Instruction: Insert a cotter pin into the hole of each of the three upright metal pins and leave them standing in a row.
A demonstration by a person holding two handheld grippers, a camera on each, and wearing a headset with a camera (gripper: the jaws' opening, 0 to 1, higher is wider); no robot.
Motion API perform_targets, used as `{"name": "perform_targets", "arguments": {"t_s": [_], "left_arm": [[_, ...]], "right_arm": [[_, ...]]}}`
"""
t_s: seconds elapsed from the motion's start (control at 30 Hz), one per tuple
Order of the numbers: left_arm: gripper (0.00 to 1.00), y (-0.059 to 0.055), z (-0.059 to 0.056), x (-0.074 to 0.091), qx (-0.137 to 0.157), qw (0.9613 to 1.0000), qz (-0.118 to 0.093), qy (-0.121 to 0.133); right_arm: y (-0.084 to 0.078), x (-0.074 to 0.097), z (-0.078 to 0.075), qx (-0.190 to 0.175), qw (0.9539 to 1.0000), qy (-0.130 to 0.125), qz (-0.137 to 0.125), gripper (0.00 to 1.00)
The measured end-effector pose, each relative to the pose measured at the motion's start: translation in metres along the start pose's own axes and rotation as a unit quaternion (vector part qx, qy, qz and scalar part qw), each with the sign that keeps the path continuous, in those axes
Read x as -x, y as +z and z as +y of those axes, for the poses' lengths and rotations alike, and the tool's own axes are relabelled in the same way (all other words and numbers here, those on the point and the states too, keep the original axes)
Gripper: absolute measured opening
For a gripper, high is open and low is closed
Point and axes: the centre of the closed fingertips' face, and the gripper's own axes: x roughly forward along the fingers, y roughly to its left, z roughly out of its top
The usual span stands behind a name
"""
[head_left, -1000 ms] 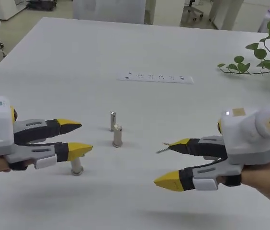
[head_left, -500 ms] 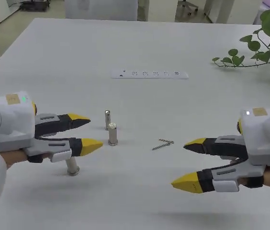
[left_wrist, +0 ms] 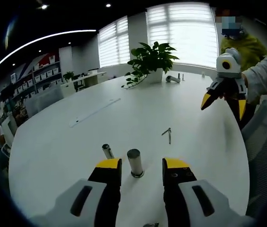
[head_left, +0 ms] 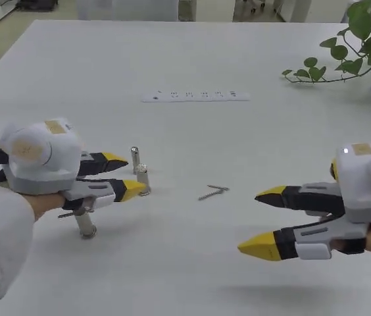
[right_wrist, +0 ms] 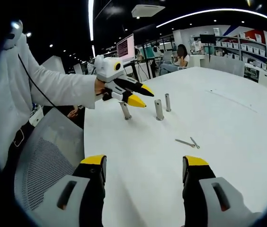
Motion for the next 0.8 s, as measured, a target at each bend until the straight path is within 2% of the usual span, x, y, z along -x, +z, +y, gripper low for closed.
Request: {"name": "perform_targets", "arguments": {"t_s": [0.07,0.33,0.47,0.63,0.8], "left_arm": [[0.33,0.001,0.002,-0.003,-0.002,1.0,0.001,0.006],[0.28,-0.001,0.011,-0.018,0.0,0.9995,0.031,0.009],[0.28,-0.004,0.012,-0.025,0.005,0.999,0.043,0.004],[0.23,-0.012,0.012,-0.033,0.016,0.9978,0.064,0.007],[0.19,-0.016,0.011,-0.037,0.022,0.9972,0.071,0.009]], "right_arm": [[0.0,0.001,0.0,-0.001,1.0,0.001,-0.001,0.68],[-0.002,0.004,-0.002,-0.001,1.0,0.0,-0.002,0.68],[-0.002,0.005,-0.003,-0.001,1.0,0.0,-0.002,0.68],[-0.001,0.005,-0.004,-0.001,1.0,-0.002,-0.003,0.67],[-0.002,0.006,-0.004,-0.002,1.0,-0.004,-0.004,0.67]]}}
